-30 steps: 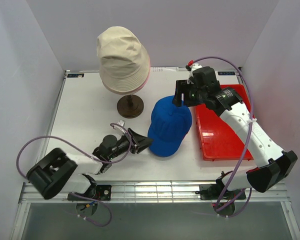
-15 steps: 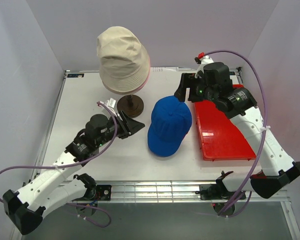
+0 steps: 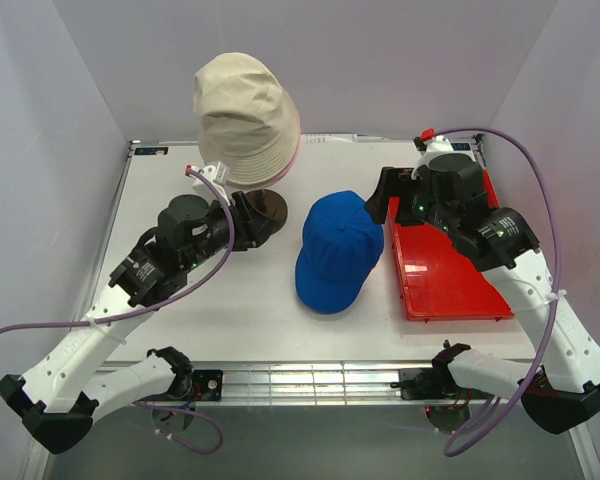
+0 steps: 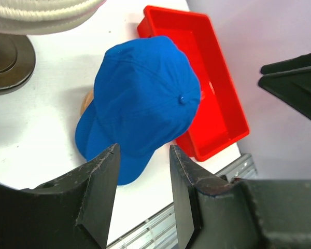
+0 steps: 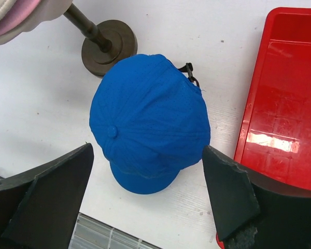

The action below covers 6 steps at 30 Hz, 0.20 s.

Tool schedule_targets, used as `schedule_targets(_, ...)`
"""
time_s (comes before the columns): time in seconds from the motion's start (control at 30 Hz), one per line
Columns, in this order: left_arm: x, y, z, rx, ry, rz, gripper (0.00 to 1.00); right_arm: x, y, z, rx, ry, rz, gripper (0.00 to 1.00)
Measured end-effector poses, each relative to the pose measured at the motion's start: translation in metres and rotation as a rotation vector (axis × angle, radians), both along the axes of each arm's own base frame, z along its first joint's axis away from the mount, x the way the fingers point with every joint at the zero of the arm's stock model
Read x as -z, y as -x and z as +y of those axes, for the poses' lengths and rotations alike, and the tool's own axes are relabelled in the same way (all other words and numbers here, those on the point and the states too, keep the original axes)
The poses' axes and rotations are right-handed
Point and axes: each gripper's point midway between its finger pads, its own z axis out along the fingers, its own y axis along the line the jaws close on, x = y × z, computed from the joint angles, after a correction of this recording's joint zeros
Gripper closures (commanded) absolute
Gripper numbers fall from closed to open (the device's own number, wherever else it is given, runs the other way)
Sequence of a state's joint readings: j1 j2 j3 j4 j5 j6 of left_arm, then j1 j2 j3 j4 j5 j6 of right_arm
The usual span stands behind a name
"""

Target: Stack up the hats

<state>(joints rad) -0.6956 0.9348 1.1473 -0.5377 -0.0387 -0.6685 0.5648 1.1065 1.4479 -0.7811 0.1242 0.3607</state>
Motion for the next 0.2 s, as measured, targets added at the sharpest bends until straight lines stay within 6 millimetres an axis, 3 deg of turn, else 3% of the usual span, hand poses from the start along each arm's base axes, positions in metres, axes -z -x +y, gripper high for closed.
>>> schedule_targets(0.2,0.015,-0.002,0.001,0.008,-0.065,0.022,0.46,0.003,0.002,-0.005,0.015,-0.001,-0.016,0.06)
